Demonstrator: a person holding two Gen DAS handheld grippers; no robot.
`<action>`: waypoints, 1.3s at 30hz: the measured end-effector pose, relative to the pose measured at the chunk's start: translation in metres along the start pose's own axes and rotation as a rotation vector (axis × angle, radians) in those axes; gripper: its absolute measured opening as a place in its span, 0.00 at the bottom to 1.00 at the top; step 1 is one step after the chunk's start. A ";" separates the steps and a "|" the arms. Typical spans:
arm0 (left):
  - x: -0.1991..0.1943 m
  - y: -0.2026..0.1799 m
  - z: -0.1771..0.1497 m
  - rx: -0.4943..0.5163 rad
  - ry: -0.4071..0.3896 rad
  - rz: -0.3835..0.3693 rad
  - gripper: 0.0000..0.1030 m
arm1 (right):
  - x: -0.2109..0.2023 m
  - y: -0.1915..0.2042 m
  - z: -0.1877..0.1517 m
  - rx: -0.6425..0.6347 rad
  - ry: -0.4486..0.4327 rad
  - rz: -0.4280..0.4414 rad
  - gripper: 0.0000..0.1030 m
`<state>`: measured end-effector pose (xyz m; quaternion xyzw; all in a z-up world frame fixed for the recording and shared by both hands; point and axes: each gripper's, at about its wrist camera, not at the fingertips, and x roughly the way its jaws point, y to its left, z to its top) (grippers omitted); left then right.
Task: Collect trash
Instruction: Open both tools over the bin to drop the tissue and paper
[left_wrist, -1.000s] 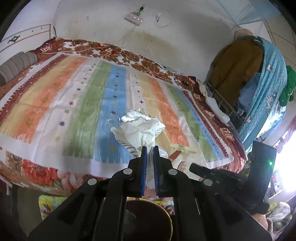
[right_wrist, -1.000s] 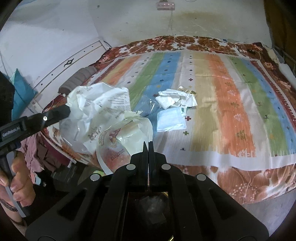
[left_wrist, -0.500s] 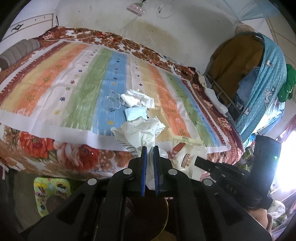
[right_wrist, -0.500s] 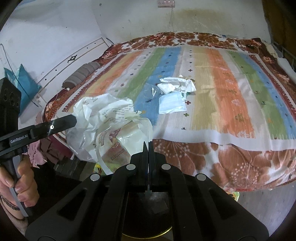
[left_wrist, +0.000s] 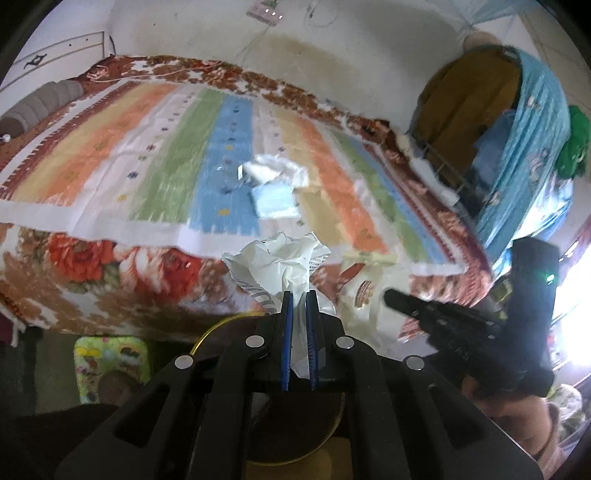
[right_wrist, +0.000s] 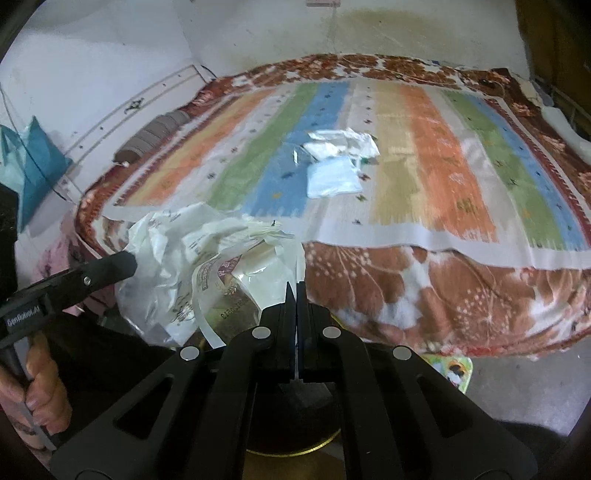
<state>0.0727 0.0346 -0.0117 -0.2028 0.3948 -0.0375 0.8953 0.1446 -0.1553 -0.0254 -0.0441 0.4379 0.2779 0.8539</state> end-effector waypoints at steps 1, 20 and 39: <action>0.002 0.000 -0.004 0.009 0.012 0.030 0.06 | 0.002 0.001 -0.003 -0.002 0.011 -0.004 0.00; 0.021 0.007 -0.037 -0.046 0.159 0.128 0.07 | 0.040 0.001 -0.043 0.056 0.167 -0.032 0.00; 0.036 0.014 -0.036 -0.087 0.206 0.158 0.41 | 0.067 -0.007 -0.054 0.124 0.281 -0.047 0.28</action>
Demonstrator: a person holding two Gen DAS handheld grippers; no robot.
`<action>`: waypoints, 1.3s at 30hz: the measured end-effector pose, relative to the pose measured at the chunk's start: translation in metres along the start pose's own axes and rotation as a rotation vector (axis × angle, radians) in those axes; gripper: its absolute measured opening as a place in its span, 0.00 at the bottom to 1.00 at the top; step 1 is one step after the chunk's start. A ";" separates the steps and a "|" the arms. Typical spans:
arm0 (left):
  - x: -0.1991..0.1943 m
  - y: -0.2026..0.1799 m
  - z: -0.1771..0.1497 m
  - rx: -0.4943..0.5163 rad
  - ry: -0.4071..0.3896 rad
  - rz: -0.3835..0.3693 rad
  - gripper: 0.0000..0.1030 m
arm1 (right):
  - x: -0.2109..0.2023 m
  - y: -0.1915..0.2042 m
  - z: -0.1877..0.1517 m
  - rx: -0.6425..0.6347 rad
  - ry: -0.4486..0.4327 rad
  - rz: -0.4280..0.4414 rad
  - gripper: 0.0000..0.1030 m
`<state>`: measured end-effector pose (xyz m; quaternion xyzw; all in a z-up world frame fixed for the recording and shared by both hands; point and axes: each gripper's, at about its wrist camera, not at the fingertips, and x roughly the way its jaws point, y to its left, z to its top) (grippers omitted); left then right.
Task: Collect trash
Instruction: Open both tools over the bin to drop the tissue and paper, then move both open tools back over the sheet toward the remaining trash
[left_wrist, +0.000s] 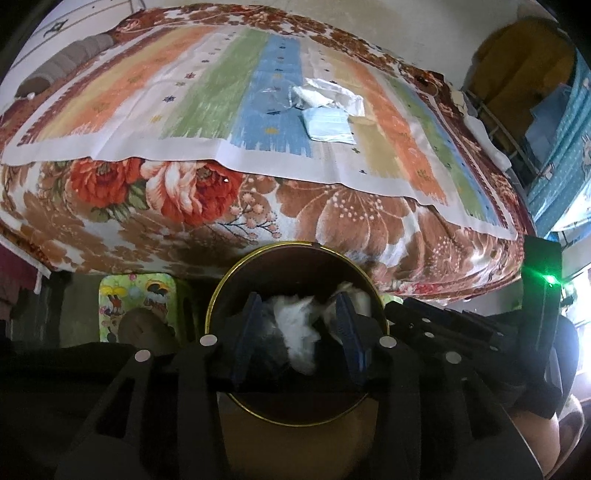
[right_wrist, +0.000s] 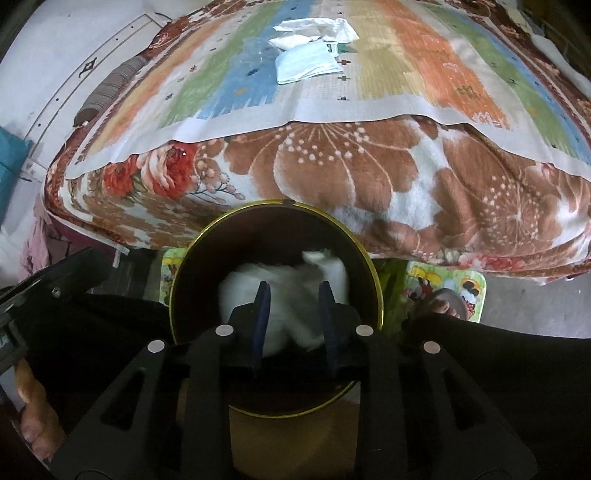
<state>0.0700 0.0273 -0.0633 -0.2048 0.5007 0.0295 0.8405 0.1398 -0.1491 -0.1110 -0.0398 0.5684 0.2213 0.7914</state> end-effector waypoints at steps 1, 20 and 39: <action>-0.001 0.001 0.000 -0.002 -0.003 0.000 0.42 | -0.001 0.000 0.000 -0.002 -0.003 0.003 0.30; -0.004 0.009 0.035 -0.038 -0.029 0.007 0.75 | -0.025 0.005 0.027 -0.072 -0.107 0.025 0.62; -0.002 0.019 0.090 -0.083 -0.106 -0.007 0.94 | -0.043 0.006 0.070 -0.137 -0.184 0.051 0.91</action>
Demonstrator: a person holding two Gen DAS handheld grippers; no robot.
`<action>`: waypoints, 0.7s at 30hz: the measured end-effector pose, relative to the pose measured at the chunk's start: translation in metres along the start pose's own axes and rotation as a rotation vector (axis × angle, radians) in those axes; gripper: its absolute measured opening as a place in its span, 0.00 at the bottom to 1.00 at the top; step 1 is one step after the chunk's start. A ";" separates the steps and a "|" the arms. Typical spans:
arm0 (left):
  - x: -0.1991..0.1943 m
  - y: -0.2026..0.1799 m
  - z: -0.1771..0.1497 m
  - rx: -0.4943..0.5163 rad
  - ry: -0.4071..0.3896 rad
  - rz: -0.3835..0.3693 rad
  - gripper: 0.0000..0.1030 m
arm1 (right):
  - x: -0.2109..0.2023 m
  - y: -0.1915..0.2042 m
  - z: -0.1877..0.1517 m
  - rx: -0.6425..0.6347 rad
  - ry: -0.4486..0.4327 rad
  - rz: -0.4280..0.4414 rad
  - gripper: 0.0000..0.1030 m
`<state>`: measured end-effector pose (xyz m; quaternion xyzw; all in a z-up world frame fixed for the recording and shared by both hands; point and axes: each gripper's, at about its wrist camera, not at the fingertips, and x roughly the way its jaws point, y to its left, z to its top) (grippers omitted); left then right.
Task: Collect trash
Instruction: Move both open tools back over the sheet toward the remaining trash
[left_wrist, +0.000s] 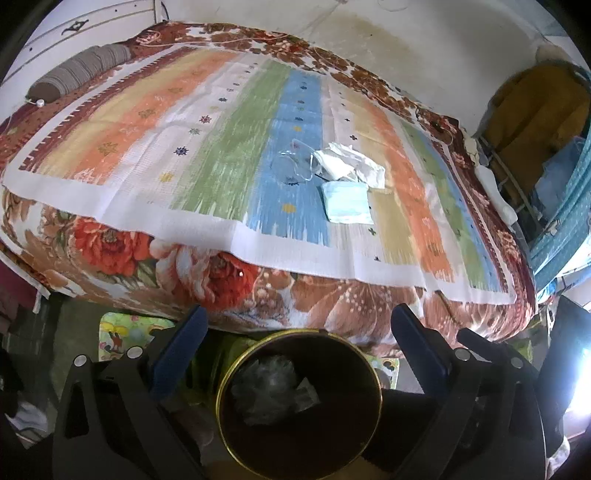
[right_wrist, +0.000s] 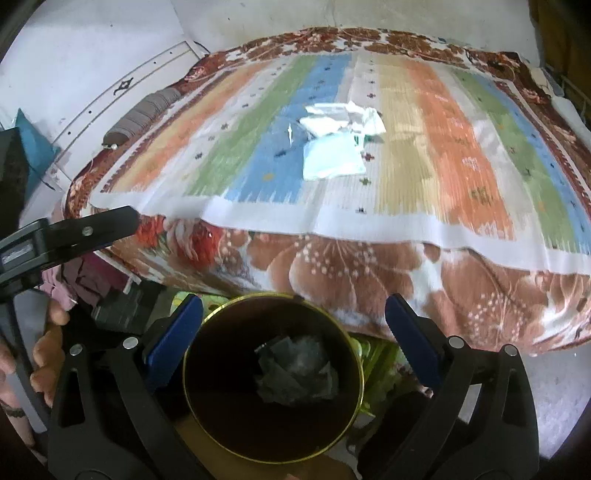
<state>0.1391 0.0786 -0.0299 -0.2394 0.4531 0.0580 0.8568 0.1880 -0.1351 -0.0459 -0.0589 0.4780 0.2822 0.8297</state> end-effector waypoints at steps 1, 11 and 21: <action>0.003 0.000 0.005 0.002 0.000 0.005 0.94 | -0.001 0.001 0.004 -0.014 -0.001 0.008 0.91; 0.022 0.002 0.035 -0.022 0.020 -0.015 0.94 | 0.005 -0.003 0.031 -0.048 -0.002 -0.011 0.91; 0.040 -0.001 0.063 -0.015 0.014 -0.007 0.94 | 0.017 -0.007 0.053 -0.078 0.013 -0.028 0.91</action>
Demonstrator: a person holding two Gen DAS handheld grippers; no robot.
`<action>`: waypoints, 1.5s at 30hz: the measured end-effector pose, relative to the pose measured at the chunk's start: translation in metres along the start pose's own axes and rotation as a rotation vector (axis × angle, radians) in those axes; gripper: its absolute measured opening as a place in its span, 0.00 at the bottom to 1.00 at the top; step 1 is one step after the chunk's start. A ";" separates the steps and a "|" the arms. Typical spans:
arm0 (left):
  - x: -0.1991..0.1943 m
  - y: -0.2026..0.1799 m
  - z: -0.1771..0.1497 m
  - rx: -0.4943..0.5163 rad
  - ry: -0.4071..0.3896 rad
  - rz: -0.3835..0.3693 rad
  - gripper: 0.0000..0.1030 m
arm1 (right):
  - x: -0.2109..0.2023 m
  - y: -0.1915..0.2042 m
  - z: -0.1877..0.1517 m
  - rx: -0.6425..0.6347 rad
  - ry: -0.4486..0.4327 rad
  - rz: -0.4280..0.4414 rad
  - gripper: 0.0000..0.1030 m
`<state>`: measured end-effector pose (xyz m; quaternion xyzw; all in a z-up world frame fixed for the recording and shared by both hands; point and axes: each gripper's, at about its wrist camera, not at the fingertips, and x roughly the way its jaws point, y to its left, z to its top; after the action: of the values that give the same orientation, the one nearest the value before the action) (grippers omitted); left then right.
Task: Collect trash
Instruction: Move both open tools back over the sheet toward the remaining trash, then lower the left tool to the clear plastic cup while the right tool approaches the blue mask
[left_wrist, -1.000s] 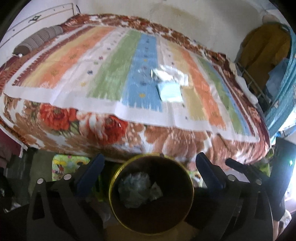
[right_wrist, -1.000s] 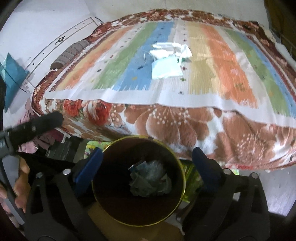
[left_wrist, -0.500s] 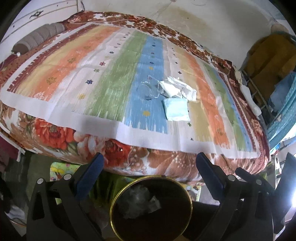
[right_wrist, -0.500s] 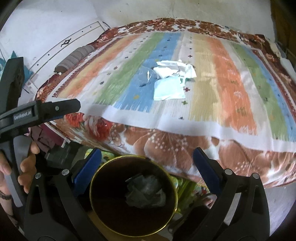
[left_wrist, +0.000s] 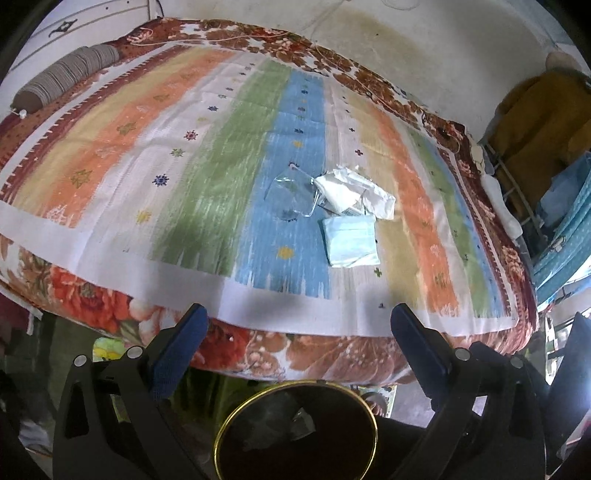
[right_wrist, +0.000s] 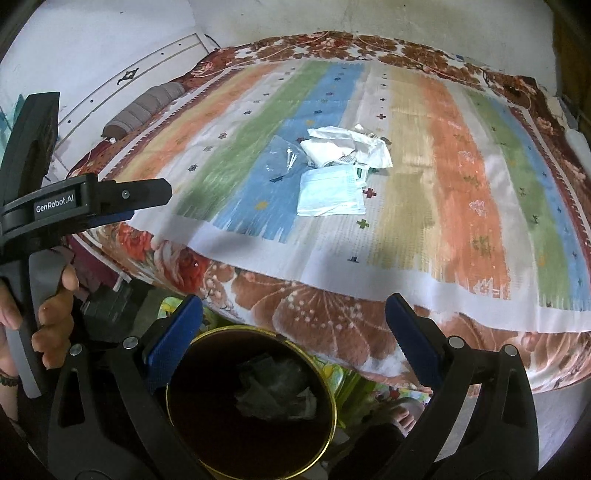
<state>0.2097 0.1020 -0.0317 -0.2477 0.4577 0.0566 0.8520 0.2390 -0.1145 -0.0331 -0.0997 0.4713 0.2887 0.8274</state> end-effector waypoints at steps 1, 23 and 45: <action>0.002 0.000 0.002 -0.001 0.001 0.002 0.94 | 0.002 -0.002 0.003 0.001 0.001 -0.006 0.91; 0.050 0.011 0.054 -0.100 0.019 -0.051 0.93 | 0.058 -0.027 0.059 0.033 0.005 -0.022 0.90; 0.111 0.008 0.102 0.024 0.015 0.054 0.89 | 0.129 -0.065 0.095 0.134 0.074 -0.034 0.76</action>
<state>0.3475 0.1429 -0.0773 -0.2252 0.4712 0.0722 0.8498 0.3946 -0.0763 -0.0976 -0.0629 0.5182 0.2387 0.8189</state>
